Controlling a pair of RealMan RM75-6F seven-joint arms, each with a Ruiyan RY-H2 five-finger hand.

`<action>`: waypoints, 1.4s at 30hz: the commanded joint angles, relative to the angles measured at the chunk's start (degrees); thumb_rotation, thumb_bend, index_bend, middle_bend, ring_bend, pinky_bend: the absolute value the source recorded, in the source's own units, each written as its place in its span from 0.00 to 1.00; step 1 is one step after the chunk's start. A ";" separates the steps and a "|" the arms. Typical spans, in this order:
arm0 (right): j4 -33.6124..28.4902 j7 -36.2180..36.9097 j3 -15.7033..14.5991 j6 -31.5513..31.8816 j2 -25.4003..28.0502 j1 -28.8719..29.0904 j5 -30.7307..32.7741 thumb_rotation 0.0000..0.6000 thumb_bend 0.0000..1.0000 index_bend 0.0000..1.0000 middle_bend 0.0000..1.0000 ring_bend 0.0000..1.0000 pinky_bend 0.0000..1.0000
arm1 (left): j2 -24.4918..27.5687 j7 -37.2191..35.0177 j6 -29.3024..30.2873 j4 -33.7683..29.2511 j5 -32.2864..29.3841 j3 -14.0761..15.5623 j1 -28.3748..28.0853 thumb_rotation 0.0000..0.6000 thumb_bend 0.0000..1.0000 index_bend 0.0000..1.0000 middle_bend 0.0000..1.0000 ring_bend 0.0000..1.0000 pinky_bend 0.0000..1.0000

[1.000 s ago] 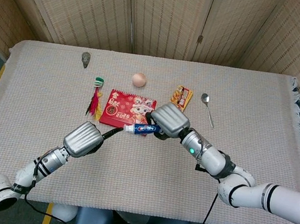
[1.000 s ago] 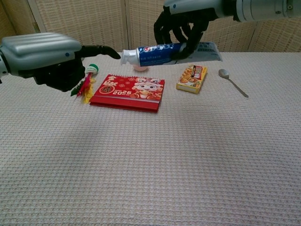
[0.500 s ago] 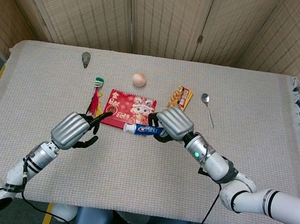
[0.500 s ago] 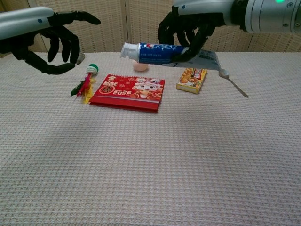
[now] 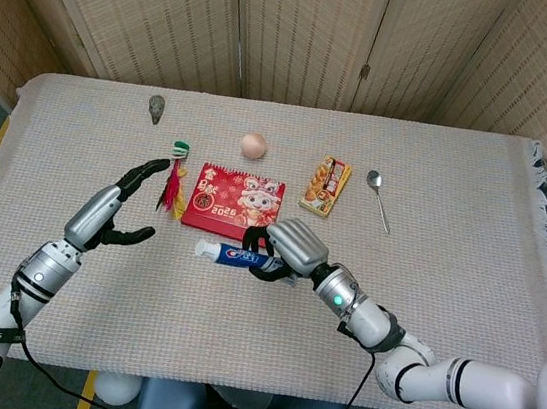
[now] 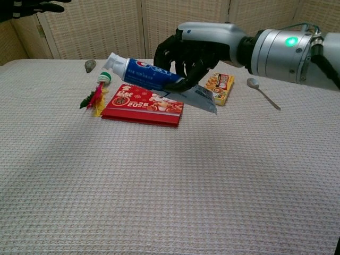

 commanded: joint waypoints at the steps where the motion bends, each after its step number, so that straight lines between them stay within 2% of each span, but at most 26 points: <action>1: 1.15 2.23 0.74 1.24 -2.61 -0.32 -0.49 1.00 0.90 0.71 0.63 0.71 0.63 | -1.26 1.24 -0.24 -0.38 -1.17 -0.92 -0.37 0.09 0.12 0.00 0.02 0.00 0.00; 4: 1.76 3.47 1.59 2.15 -4.54 -0.21 -0.69 1.00 0.90 0.71 0.63 0.71 0.63 | -4.16 6.26 1.40 0.33 -1.85 -1.43 -0.68 0.05 0.12 0.00 0.00 0.00 0.00; 16: 3.92 4.14 4.64 3.13 -10.23 1.12 1.20 1.00 0.90 0.73 0.64 0.71 0.63 | -11.80 17.52 3.16 0.94 -4.19 -2.78 -2.46 0.05 0.12 0.00 0.00 0.00 0.00; 30: 5.29 3.13 6.91 2.93 -13.70 2.13 3.99 1.00 0.90 0.74 0.65 0.72 0.63 | -18.52 23.66 6.69 2.74 -4.88 -4.14 -2.92 0.04 0.12 0.00 0.00 0.00 0.00; 42: 5.58 4.01 8.31 3.77 -16.08 2.43 4.26 1.00 0.94 0.76 0.67 0.73 0.63 | -20.46 21.31 6.09 2.65 -4.08 -4.49 -3.26 0.05 0.12 0.00 0.00 0.00 0.00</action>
